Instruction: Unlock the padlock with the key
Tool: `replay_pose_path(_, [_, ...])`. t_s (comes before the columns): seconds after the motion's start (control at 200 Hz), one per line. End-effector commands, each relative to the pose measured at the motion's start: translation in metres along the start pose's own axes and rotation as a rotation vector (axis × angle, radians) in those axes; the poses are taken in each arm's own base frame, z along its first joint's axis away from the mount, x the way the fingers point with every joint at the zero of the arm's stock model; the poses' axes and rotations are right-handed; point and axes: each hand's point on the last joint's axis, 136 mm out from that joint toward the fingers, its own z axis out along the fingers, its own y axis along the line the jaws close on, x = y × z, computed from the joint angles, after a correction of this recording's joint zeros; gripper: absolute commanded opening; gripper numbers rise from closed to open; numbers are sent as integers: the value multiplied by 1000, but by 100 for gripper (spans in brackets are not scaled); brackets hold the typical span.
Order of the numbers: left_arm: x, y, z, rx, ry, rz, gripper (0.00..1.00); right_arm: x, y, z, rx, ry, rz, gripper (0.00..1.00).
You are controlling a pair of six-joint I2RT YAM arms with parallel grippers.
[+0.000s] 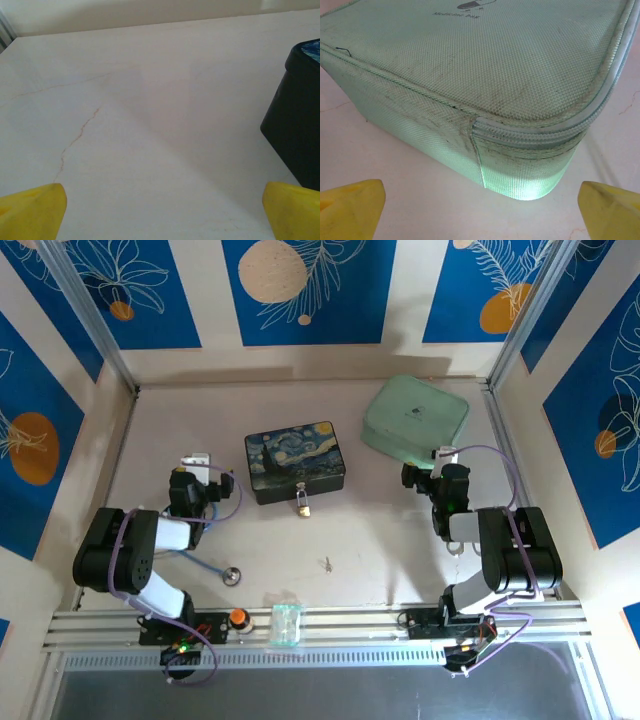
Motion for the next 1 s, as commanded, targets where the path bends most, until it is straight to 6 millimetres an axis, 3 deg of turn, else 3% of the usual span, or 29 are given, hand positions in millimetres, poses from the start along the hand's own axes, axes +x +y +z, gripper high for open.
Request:
replay_pose_path(0.0, [-10, 3, 2, -10, -33, 12, 100, -18, 6, 4, -21, -53, 4, 99])
replay_pose_path(0.996, [-10, 0, 3, 8, -29, 19, 99, -18, 6, 4, -22, -52, 4, 99])
